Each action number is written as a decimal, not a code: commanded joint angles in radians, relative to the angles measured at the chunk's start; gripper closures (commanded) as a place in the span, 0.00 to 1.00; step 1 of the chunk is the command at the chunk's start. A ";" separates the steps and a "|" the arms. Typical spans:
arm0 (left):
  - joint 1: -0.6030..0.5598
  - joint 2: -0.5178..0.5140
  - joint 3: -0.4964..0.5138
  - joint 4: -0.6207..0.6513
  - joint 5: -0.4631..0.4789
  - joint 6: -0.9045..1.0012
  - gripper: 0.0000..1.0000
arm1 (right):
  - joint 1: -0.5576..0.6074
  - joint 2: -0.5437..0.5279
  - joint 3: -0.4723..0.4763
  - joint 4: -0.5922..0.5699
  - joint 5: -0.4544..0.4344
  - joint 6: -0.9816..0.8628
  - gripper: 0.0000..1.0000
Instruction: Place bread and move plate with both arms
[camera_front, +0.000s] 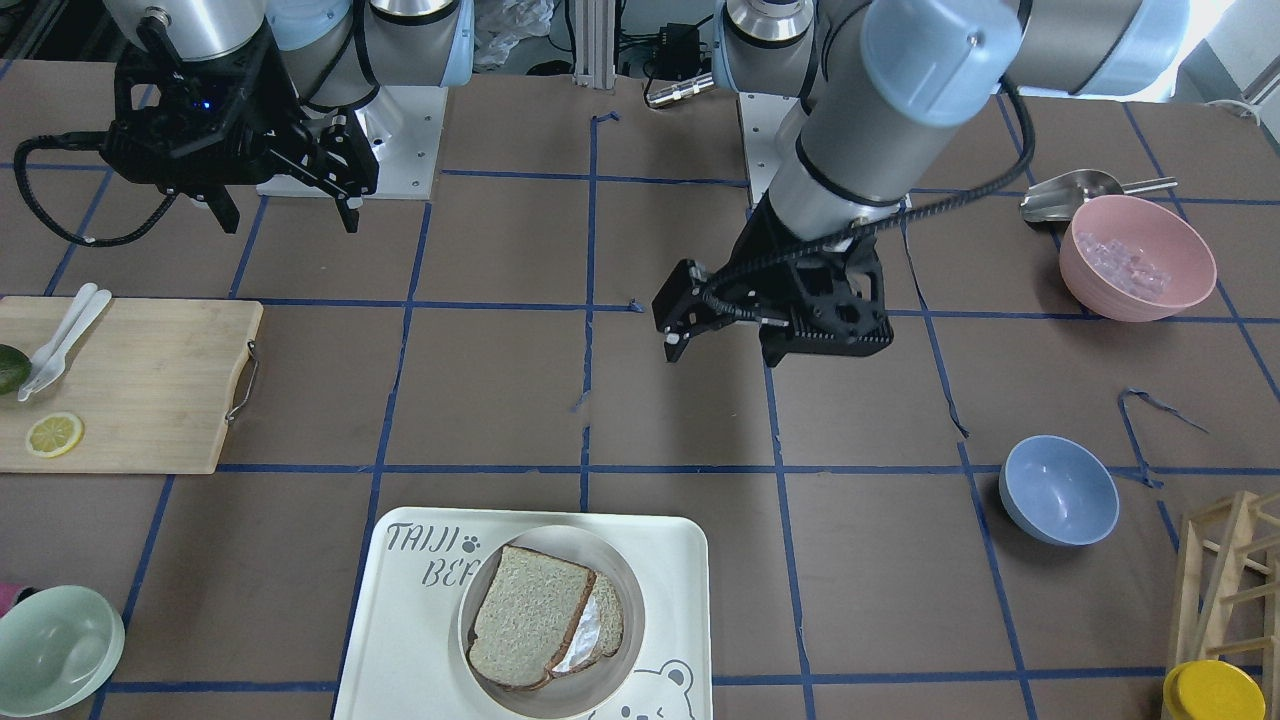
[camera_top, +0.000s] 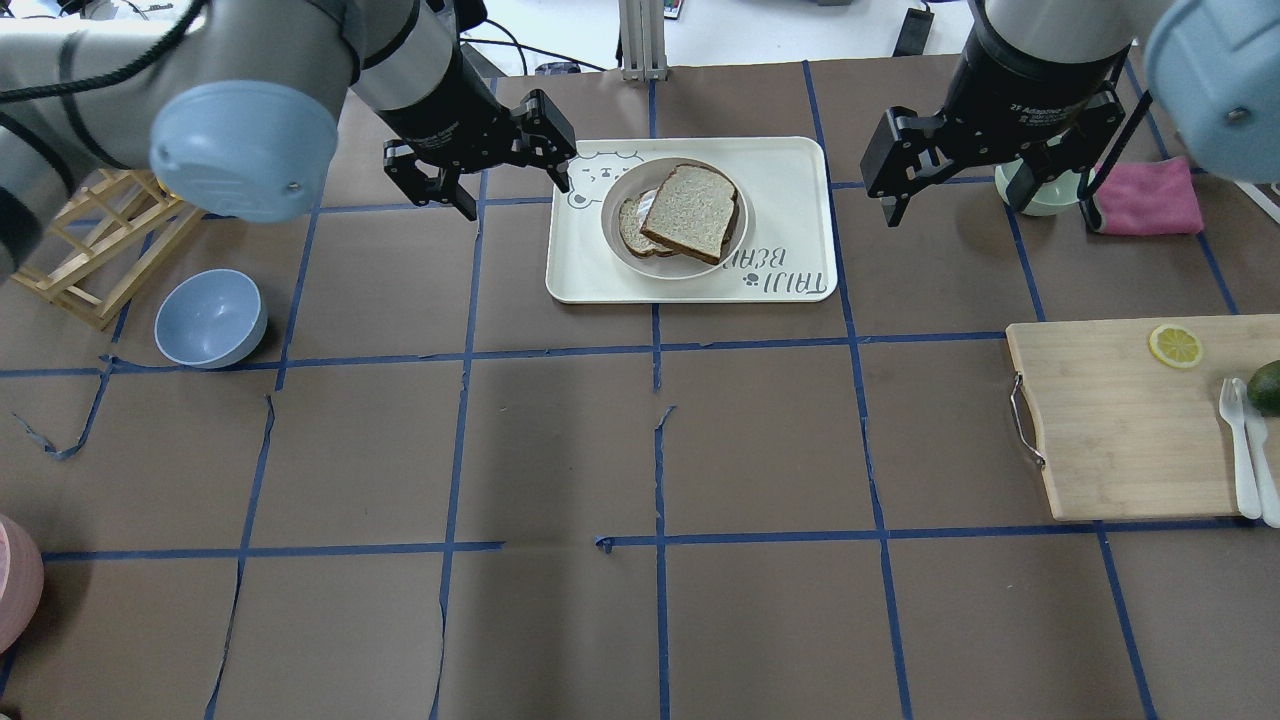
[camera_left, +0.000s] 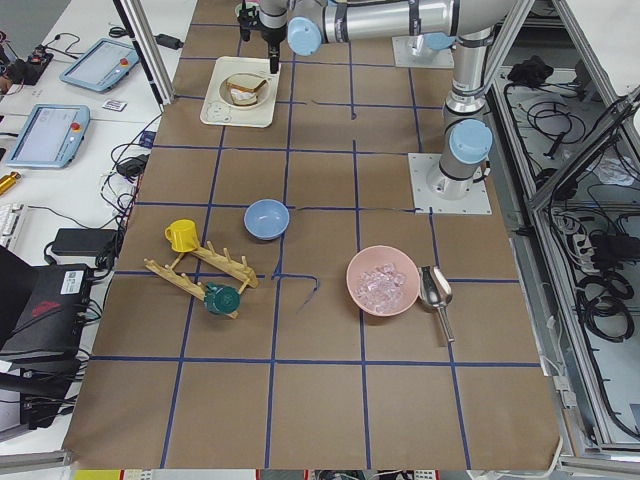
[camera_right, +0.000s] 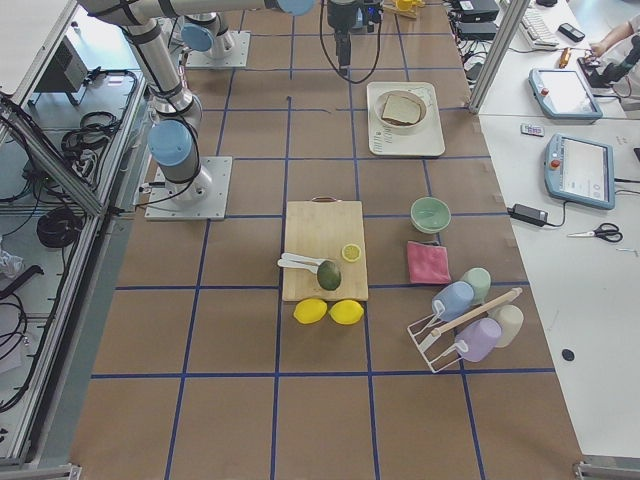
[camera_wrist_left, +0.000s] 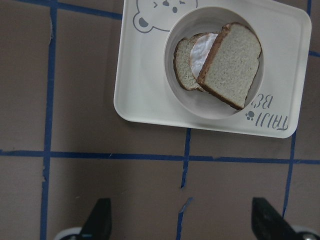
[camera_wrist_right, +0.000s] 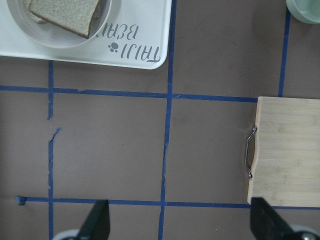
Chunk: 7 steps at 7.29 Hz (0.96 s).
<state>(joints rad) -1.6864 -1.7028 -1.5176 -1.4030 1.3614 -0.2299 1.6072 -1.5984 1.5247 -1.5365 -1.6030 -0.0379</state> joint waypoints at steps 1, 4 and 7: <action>-0.001 0.136 0.011 -0.213 0.094 0.041 0.00 | -0.001 0.000 0.000 -0.001 0.002 -0.083 0.00; 0.017 0.146 0.020 -0.274 0.211 0.075 0.00 | -0.001 -0.003 0.000 0.022 -0.008 -0.083 0.00; 0.096 0.138 0.042 -0.266 0.154 0.080 0.00 | -0.001 -0.006 -0.003 0.015 0.000 -0.085 0.00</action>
<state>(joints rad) -1.6166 -1.5619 -1.4826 -1.6682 1.5310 -0.1516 1.6061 -1.6045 1.5217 -1.5210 -1.6052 -0.1286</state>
